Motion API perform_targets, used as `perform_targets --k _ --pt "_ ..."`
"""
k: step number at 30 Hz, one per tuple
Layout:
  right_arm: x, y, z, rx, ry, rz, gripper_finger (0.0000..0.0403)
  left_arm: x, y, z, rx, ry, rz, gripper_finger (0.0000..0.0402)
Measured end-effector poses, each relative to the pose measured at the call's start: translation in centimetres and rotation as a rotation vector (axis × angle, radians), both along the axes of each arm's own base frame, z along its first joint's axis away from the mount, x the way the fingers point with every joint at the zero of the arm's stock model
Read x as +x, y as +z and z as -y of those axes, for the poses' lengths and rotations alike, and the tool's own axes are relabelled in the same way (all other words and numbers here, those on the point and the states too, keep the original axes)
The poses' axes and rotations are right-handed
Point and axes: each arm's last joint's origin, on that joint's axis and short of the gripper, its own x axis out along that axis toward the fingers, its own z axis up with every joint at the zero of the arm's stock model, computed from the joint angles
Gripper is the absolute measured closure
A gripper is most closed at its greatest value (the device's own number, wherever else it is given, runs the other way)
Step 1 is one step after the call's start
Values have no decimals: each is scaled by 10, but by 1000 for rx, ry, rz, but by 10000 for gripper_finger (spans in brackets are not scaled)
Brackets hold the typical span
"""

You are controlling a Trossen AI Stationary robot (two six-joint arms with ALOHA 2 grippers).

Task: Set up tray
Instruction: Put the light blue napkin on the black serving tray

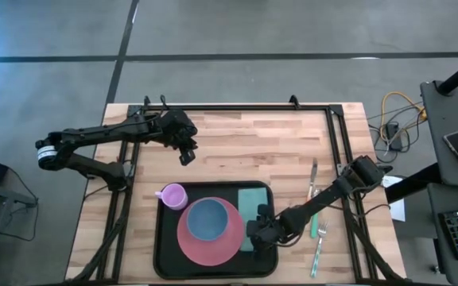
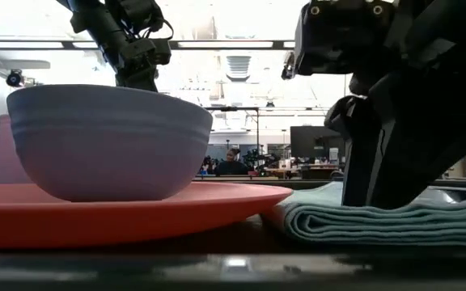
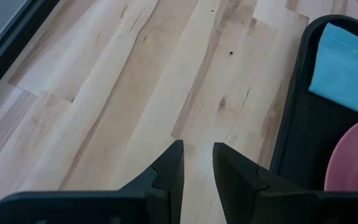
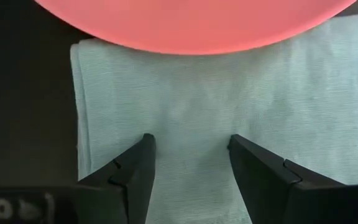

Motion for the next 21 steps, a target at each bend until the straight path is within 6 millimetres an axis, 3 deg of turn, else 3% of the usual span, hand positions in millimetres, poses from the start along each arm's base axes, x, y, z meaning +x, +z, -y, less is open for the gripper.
perform_targets --k 11,16,21 --pt "-11 9 -17 59 55 -36 211 0 0 0 -4 5 2 335" --pt "-13 16 -15 16 -1 -68 211 0 0 0 -14 18 5 335" --pt "-18 39 -10 -100 -19 -30 211 0 0 0 -18 23 8 335"
